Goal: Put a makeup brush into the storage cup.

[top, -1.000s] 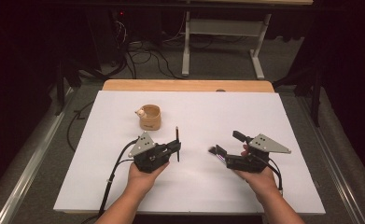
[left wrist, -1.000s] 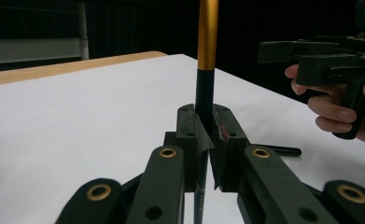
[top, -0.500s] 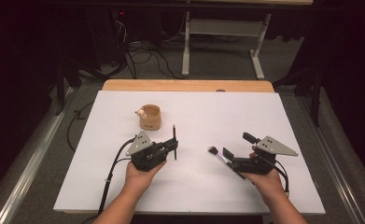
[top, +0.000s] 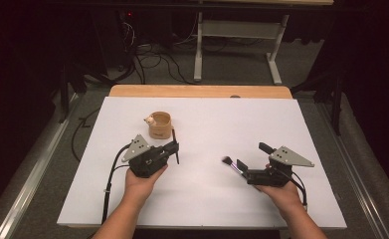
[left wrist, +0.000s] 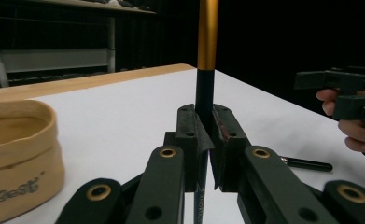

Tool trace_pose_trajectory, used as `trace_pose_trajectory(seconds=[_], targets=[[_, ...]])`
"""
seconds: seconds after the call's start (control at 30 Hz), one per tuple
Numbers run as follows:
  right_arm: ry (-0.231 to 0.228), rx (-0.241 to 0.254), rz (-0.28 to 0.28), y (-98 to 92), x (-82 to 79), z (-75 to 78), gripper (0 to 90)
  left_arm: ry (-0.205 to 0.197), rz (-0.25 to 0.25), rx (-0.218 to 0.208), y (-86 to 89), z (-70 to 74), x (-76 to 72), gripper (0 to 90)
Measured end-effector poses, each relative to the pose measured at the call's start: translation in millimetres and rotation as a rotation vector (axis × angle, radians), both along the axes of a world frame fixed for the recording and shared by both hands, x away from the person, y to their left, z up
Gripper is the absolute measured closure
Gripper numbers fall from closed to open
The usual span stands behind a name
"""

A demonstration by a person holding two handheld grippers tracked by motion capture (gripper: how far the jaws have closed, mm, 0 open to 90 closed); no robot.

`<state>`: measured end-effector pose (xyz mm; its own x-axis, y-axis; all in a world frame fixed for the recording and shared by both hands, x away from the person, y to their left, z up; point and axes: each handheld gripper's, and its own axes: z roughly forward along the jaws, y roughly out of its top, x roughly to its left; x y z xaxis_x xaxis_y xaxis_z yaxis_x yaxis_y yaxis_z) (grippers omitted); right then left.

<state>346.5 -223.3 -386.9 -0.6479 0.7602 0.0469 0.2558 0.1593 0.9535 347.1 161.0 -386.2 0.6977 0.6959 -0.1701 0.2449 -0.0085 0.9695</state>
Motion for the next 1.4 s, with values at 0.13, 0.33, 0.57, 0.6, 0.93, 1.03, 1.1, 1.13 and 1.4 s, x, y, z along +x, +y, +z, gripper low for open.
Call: trace_pose_trajectory(seconds=[0.13,0.33,0.57,0.6,0.93,1.03,1.1,1.13,1.4], targets=[[0.002,0.000,0.000,-0.3,0.0,-0.3,1.4,-0.006,0.029,-0.004,9.4,1.2,1.8,83.1],[-0.006,0.004,-0.005,-0.1,-0.7,0.1,1.4,-0.001,0.072,-0.014,21.4,-0.6,5.6,83.1],[-0.006,0.002,0.000,0.4,-0.8,-0.1,1.4,-0.004,0.109,-0.011,30.5,-0.3,7.1,83.1],[-0.006,-0.001,0.000,0.4,-0.8,-0.3,1.4,-0.005,0.115,-0.009,31.8,-0.5,7.5,83.1],[-0.006,-0.001,0.000,0.4,-1.1,-0.2,1.4,0.003,0.186,-0.010,50.2,-3.1,10.8,83.1],[-0.009,-0.003,0.002,0.5,-1.1,-0.2,1.4,0.003,0.201,-0.012,53.4,-3.4,11.0,83.1],[-0.009,-0.004,0.004,0.6,-1.0,-0.2,1.4,0.002,0.204,-0.010,54.0,-3.7,11.0,83.1],[-0.008,-0.004,0.004,0.6,-1.0,-0.3,1.4,0.002,0.206,-0.008,54.1,-3.8,11.1,83.1],[-0.007,-0.004,-0.002,0.1,-0.8,-0.3,1.4,-0.004,0.213,-0.006,54.0,-3.0,11.6,83.1]])
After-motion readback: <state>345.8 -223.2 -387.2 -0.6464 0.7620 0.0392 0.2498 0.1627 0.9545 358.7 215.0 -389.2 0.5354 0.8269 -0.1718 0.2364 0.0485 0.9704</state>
